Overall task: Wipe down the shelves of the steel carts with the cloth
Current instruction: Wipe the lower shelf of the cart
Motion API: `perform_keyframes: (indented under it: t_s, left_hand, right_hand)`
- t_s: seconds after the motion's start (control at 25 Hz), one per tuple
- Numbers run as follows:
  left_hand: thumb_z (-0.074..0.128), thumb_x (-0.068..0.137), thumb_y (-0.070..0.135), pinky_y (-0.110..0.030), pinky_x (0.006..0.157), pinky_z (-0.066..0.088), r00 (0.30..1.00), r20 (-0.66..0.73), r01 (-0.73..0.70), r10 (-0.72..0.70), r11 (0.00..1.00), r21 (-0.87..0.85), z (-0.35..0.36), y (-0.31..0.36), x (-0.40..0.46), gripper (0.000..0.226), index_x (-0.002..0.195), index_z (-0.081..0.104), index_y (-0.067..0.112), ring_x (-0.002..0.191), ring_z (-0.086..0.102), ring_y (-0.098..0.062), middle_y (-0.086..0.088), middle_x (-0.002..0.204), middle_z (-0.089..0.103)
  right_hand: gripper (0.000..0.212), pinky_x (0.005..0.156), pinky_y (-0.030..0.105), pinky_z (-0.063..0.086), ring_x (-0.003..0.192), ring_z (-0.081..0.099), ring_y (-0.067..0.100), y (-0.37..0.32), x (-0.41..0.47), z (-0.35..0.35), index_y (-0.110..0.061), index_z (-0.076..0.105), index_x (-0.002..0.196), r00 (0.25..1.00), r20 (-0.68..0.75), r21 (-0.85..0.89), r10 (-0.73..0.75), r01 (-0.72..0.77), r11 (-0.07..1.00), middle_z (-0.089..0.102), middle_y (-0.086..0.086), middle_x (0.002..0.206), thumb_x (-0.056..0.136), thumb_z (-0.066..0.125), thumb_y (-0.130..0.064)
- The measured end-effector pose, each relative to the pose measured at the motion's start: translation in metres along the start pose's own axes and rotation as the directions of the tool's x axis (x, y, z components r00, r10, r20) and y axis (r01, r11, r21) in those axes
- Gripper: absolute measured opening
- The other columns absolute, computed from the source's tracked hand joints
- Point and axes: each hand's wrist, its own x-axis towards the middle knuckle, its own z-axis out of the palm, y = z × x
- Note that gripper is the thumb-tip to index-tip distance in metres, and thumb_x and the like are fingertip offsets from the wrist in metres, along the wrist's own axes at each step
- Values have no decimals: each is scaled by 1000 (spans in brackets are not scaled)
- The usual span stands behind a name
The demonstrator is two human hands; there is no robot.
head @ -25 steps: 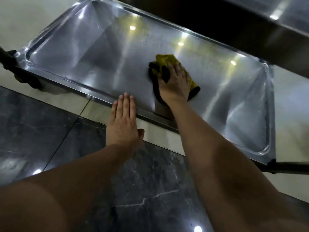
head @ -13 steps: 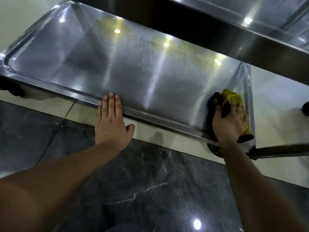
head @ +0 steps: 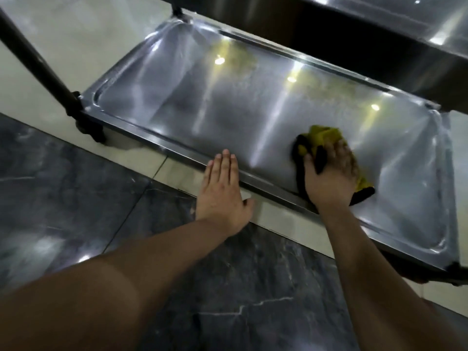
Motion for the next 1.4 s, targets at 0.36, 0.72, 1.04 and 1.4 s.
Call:
perform_keyframes:
  t_s: [0.36,0.72,1.04,1.4]
  left_hand:
    - [43,97,56,-47,125,7,979,84,183,-187,981,59,-62,-194,16,86,162,-2,20,156,-8,-34,-22,167,-9]
    - [32,94,65,-32,116,-11,996,-7,85,-85,995,-48,-51,-211,10,89,160,-14,28,156,-14,-24,-12,167,-20]
    - [38,95,58,-32,126,-8,997,-70,15,-27,986,-169,-39,-222,9,93,161,-9,12,155,-16,-18,-10,168,-16]
    - [48,95,56,-37,128,-2,999,14,-43,44,995,-89,-47,-238,12,97,161,-7,11,156,-13,-21,-12,168,-16]
  right_hand:
    - [65,126,44,13,154,23,24,-38,-11,19,-27,33,157,993,-36,24,-110,111,994,28,5,166,99,44,-56]
    - [65,126,44,13,153,22,23,-197,27,61,-29,35,155,934,90,61,-347,342,938,26,3,166,98,45,-57]
    - [72,127,38,2,155,15,17,-319,57,97,-31,30,157,886,192,146,-423,400,905,20,0,168,94,42,-65]
    - [51,123,47,23,148,36,21,-415,22,121,-29,52,145,479,159,385,-863,775,501,42,0,159,96,59,-41]
